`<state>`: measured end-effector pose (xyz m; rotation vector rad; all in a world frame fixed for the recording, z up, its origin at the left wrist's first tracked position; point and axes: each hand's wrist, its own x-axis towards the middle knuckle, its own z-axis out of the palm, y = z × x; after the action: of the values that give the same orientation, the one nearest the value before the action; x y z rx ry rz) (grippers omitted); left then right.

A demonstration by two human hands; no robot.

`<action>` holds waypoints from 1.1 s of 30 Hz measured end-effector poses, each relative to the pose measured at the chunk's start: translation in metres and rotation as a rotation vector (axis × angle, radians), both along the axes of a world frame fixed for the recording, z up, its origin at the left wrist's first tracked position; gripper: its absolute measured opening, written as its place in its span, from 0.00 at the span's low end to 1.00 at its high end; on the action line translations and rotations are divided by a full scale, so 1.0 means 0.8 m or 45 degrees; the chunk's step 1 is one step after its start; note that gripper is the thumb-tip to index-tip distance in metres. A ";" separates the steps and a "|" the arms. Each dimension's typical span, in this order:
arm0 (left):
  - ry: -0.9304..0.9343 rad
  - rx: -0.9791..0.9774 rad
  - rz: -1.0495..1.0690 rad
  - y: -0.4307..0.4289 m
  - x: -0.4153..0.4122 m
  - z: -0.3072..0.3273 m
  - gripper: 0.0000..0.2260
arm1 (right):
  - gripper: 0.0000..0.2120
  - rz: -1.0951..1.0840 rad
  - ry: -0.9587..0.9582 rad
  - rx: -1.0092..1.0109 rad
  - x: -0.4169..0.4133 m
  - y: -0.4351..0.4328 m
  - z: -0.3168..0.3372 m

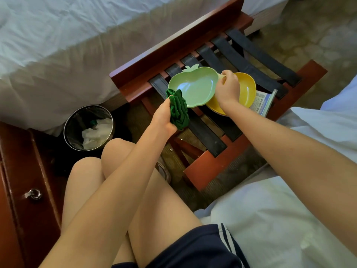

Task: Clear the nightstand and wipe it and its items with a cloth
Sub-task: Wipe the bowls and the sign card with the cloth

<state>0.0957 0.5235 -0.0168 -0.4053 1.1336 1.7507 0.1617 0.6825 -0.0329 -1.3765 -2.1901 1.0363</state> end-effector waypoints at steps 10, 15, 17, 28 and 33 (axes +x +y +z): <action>-0.020 -0.049 -0.069 0.015 0.028 -0.006 0.10 | 0.17 -0.624 -0.012 0.288 0.121 0.021 -0.024; -0.029 -0.129 -0.102 0.019 0.041 -0.011 0.10 | 0.21 -0.506 -0.302 -0.136 0.143 0.036 -0.039; -0.027 -0.176 -0.129 0.018 0.047 -0.014 0.09 | 0.18 -0.413 -0.324 -0.154 0.140 0.039 -0.037; 0.023 -0.224 -0.154 0.015 0.077 -0.001 0.18 | 0.18 -0.603 -0.275 -0.226 0.170 0.040 -0.013; 0.076 -0.264 -0.197 0.014 0.097 0.003 0.17 | 0.18 -0.739 -0.115 -0.101 0.205 0.019 -0.014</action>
<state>0.1732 0.5350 -0.0145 -0.3813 1.3592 1.5257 0.3258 0.6974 -0.0438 -1.9622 -1.6437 0.8518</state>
